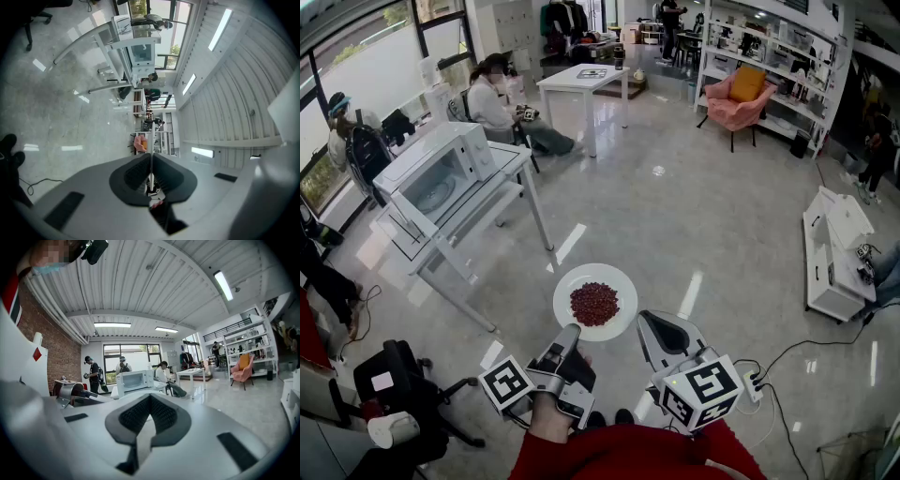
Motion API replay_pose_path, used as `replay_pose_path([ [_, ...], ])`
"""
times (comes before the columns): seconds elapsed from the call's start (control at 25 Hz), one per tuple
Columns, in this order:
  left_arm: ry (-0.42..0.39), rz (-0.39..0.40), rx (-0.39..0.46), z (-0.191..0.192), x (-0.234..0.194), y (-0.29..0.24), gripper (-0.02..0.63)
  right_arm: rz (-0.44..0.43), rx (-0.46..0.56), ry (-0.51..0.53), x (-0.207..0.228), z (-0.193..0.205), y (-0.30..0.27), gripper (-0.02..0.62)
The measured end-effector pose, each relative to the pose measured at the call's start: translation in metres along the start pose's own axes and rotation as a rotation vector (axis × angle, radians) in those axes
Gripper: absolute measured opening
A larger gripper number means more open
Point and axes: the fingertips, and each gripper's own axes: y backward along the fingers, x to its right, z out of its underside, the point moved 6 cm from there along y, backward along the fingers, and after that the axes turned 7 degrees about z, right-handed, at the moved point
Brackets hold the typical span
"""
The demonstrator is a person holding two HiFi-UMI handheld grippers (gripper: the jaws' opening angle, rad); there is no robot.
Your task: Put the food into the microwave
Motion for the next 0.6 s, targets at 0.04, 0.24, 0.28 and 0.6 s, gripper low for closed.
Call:
replay_pose_path([
  [0.04,-0.003,0.0,-0.001,0.0,0.0,-0.002,0.023,0.0,0.001,0.0,0.001,-0.001,-0.001,0.012],
  [0.24,-0.011,0.0,-0.004,0.001,0.0,-0.009,0.023,0.001,0.004,0.0,0.006,-0.003,-0.003,0.012],
  [0.28,-0.011,-0.001,-0.004,0.001,0.0,-0.01,0.023,0.001,0.004,-0.001,0.008,-0.002,-0.003,0.012],
  [0.6,-0.017,-0.005,-0.003,0.005,-0.005,-0.019,0.023,-0.007,0.009,-0.015,0.017,-0.001,-0.004,0.014],
])
